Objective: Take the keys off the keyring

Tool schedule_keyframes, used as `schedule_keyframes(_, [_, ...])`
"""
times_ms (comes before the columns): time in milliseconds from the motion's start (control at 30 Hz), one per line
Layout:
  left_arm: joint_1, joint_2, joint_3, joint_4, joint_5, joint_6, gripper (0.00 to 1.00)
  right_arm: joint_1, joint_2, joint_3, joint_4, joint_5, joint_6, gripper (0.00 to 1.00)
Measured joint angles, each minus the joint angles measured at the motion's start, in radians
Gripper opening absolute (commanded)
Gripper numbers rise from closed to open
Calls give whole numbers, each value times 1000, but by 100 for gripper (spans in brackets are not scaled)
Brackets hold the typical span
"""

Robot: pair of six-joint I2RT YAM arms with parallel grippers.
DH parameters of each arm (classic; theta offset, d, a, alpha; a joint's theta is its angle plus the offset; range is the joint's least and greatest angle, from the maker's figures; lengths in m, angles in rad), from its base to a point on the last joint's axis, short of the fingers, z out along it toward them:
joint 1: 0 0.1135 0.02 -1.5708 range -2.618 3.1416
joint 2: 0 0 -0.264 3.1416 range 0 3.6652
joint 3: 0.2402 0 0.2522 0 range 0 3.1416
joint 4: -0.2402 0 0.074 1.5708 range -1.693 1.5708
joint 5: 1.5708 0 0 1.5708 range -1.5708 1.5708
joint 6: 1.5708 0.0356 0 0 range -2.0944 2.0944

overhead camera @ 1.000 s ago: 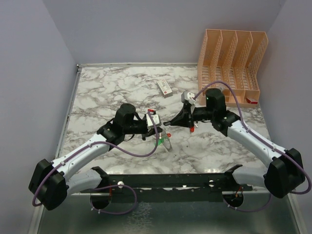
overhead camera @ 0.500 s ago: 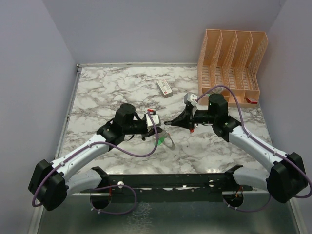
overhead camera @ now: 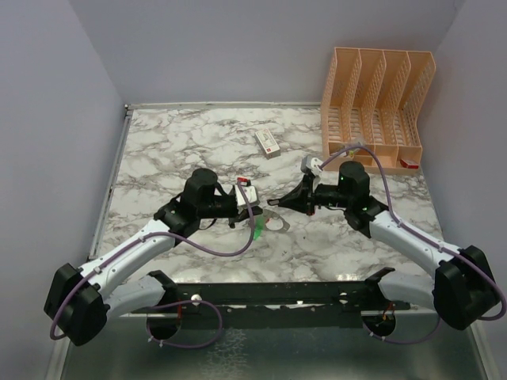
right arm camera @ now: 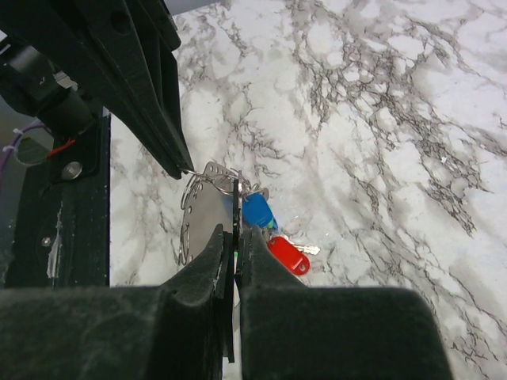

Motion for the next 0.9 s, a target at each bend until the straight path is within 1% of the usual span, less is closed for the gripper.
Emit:
schedule_keyframes(233, [0, -18, 0, 4, 0, -9, 0, 0, 2, -22, 61, 1, 28, 1])
schedule_keyframes(400, [0, -27, -11, 40, 0, -34, 0, 1, 17, -22, 82, -15, 26, 1])
schedule_keyframes(533, [0, -43, -32, 82, 0, -63, 0, 1, 10, -26, 95, -17, 28, 1])
schedule_keyframes(700, [1, -94, -100, 205, -2, -155, 0, 3, -8, -38, 113, -22, 30, 1])
schedule_keyframes(900, [1, -105, -122, 274, -8, -224, 0, 4, -26, -37, 112, -32, 26, 1])
